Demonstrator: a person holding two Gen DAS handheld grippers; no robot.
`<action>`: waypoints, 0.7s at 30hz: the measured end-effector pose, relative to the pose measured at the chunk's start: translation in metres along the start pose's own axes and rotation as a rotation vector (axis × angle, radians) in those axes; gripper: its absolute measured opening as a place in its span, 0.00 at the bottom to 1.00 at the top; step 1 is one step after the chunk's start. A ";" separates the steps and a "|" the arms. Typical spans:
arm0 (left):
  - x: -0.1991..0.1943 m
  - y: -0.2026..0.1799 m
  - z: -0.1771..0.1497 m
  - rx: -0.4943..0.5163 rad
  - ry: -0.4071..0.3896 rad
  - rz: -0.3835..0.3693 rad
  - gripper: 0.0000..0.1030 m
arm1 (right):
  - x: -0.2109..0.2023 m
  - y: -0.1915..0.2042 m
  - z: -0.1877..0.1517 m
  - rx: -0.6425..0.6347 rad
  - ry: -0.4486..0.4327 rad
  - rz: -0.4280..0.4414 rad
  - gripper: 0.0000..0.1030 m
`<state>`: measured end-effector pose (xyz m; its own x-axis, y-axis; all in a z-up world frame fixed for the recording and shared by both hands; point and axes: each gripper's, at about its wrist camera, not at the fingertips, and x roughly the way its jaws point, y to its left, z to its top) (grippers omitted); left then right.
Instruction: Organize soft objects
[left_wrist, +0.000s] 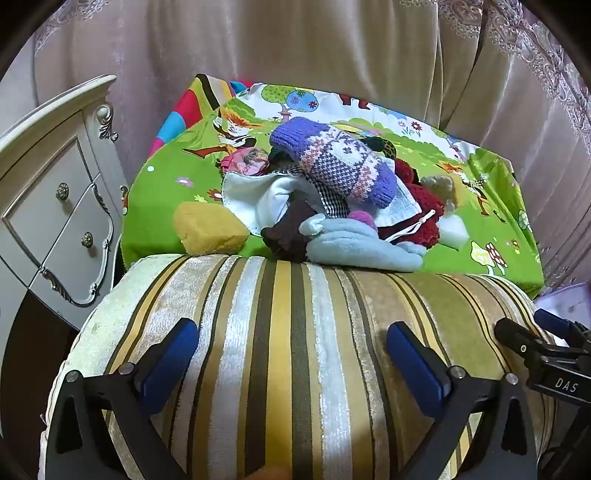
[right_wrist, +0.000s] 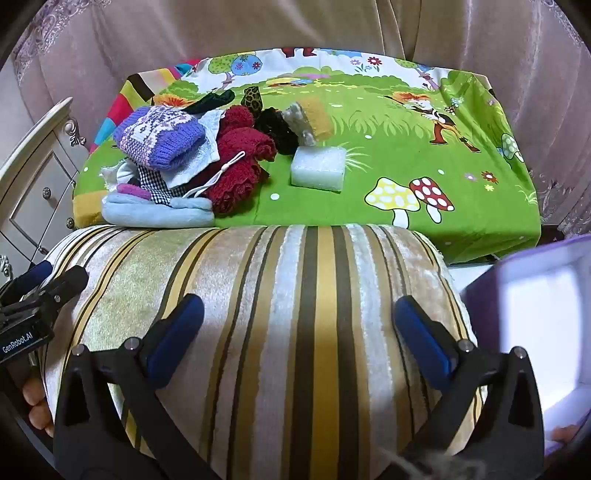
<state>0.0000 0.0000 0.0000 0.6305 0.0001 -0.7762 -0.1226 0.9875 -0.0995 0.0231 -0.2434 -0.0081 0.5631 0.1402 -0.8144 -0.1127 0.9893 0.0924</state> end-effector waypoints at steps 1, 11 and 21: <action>0.000 0.000 0.000 -0.002 0.003 -0.003 1.00 | 0.000 0.000 0.000 0.000 0.001 0.000 1.00; 0.000 0.004 0.000 -0.010 0.007 -0.011 1.00 | 0.001 0.000 0.001 -0.005 0.005 -0.007 1.00; 0.002 0.003 0.001 -0.005 0.010 0.000 1.00 | 0.001 0.001 0.001 -0.003 0.005 -0.003 1.00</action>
<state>0.0015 0.0032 -0.0012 0.6229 -0.0019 -0.7823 -0.1262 0.9867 -0.1029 0.0243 -0.2422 -0.0080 0.5596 0.1370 -0.8174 -0.1131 0.9896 0.0885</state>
